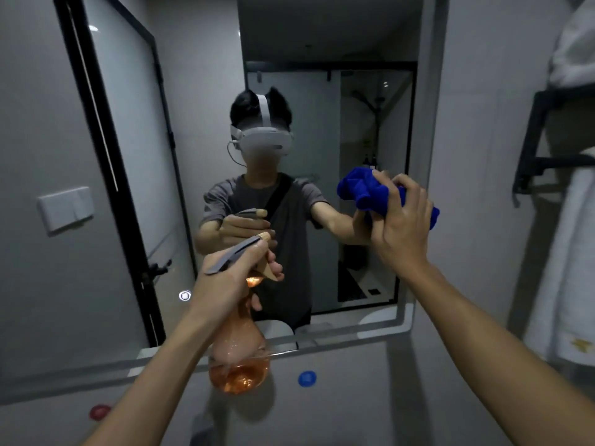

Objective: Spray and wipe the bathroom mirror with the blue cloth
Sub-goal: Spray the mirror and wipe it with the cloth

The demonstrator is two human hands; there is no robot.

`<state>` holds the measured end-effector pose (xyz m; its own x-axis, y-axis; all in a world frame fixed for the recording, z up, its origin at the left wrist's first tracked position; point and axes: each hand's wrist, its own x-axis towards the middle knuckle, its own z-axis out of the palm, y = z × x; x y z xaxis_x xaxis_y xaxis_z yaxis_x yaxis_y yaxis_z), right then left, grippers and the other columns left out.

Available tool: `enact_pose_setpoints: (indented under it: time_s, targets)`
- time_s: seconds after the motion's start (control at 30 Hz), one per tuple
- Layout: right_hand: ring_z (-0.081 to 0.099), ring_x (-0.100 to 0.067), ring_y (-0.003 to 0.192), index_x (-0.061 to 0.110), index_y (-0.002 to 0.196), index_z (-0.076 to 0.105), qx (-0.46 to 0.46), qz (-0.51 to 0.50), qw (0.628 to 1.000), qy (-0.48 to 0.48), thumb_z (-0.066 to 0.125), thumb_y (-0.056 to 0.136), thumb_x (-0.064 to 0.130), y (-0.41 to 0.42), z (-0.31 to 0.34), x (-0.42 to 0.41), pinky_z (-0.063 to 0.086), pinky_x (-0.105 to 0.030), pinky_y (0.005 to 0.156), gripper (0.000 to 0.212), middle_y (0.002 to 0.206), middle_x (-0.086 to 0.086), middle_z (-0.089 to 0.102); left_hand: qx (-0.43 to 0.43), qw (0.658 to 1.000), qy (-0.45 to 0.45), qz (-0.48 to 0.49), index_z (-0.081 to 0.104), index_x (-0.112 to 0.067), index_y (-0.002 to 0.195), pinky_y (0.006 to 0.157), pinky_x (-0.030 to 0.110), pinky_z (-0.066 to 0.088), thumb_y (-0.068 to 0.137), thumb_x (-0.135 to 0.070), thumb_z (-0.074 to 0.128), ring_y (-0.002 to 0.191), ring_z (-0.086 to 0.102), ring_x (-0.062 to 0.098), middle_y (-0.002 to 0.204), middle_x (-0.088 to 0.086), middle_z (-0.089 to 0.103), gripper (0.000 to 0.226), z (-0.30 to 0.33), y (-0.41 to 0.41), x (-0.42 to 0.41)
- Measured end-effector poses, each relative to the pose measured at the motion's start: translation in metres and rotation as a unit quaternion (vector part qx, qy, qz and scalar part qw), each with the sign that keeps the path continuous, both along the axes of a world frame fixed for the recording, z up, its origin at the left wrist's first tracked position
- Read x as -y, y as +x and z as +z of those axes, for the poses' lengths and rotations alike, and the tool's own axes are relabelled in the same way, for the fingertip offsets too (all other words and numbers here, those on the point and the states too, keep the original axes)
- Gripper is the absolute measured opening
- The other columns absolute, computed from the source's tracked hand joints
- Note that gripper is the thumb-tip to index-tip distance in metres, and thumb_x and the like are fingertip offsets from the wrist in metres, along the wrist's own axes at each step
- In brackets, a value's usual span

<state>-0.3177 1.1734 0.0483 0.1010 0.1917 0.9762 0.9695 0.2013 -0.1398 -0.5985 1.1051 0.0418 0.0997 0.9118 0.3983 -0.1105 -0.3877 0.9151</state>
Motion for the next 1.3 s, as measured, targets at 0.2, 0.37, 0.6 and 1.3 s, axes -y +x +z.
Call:
enact_pose_setpoints:
  time_s: [0.2,0.37,0.6,1.3]
  targets:
    - [0.045,-0.03,0.114,0.028,0.141,0.041,-0.045,0.01,0.999,-0.028,0.062,0.073,0.001,0.036,-0.031,0.008,0.038,-0.045,0.096,0.076,0.132,-0.009,0.045,-0.029,0.997,-0.038,-0.06,0.076,-0.011,0.094,0.046,0.027,0.053,0.092,-0.04,0.066,0.089,0.075,0.031,0.092,0.016,0.077,0.031,-0.029,0.053,-0.007]
    - [0.041,-0.031,0.115,0.019,0.143,0.043,-0.096,0.028,0.993,-0.056,0.062,0.08,0.002,0.045,-0.064,0.013,0.037,-0.045,0.098,0.068,0.131,-0.016,0.043,-0.009,0.991,-0.099,-0.086,0.075,-0.008,0.096,0.066,0.04,0.061,0.092,-0.035,0.066,0.095,0.073,0.03,0.097,0.018,0.076,0.028,-0.07,0.075,-0.007]
    - [0.039,-0.03,0.121,0.017,0.144,0.04,-0.151,0.061,0.982,-0.101,0.063,0.089,0.011,0.04,-0.119,0.019,0.036,-0.045,0.102,0.06,0.136,-0.013,0.039,-0.041,0.988,-0.145,-0.02,0.075,-0.012,0.08,0.044,0.029,0.048,0.084,-0.056,0.067,0.061,0.066,0.032,0.074,0.017,0.074,0.044,-0.116,0.079,-0.004]
    - [0.043,-0.028,0.111,0.035,0.142,0.039,0.218,0.021,0.953,-0.208,0.087,0.061,0.032,-0.04,-0.251,0.021,0.035,-0.043,0.097,0.094,0.13,-0.006,0.039,0.03,0.995,-0.064,-0.069,0.074,-0.013,0.094,0.048,0.035,0.055,0.086,-0.041,0.065,0.072,0.073,0.027,0.097,0.024,0.072,0.031,-0.078,0.046,0.003]
